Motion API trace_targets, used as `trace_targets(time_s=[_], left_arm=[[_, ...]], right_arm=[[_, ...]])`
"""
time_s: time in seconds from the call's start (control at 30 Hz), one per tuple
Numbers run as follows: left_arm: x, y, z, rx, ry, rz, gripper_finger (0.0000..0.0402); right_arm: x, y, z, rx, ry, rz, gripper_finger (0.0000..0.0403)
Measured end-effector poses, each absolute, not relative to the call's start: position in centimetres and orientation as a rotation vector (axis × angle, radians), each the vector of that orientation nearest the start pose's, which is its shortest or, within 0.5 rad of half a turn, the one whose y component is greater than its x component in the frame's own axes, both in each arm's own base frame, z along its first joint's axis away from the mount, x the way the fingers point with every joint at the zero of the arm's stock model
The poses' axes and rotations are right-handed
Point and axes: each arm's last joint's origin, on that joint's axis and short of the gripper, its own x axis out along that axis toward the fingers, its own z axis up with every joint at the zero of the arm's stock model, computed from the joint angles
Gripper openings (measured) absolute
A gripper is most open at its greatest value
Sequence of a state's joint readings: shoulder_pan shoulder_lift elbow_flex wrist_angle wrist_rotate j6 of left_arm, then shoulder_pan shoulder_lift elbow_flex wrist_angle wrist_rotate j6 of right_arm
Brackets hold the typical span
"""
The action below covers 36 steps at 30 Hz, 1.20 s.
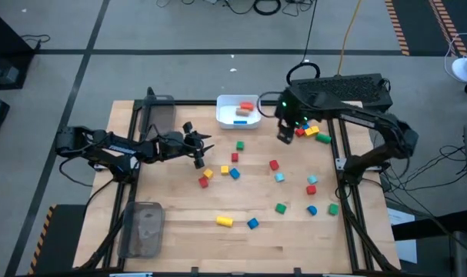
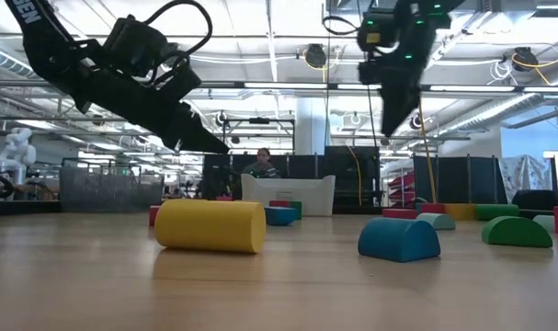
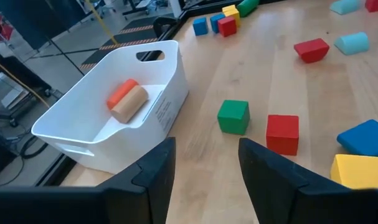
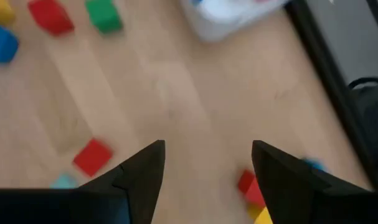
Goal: Sort blocks by size
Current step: Put the green cylinder block into the white bin
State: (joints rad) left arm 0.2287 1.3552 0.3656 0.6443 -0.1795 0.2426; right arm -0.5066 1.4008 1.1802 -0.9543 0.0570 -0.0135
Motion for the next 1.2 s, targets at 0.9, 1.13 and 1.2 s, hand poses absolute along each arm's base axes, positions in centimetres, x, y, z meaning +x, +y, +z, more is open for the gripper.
trace_targets(time_s=[0.9,1.13,1.2], left_arm=[[23.5,5.8,16.6,0.277,0.295,0.293,0.0177],[23.5,5.8,16.6,0.277,0.295,0.294,0.0177],[23.5,5.8,16.6,0.278,0.290,0.295,0.0177]], right_arm=[[14.7,-11.9,19.7,0.315,1.489,-0.715,0.0215],[13.7,-13.7,18.9,0.389,1.536,-0.806,0.0215],[13.5,-14.3,18.3,0.412,1.572,-0.809,0.0215]])
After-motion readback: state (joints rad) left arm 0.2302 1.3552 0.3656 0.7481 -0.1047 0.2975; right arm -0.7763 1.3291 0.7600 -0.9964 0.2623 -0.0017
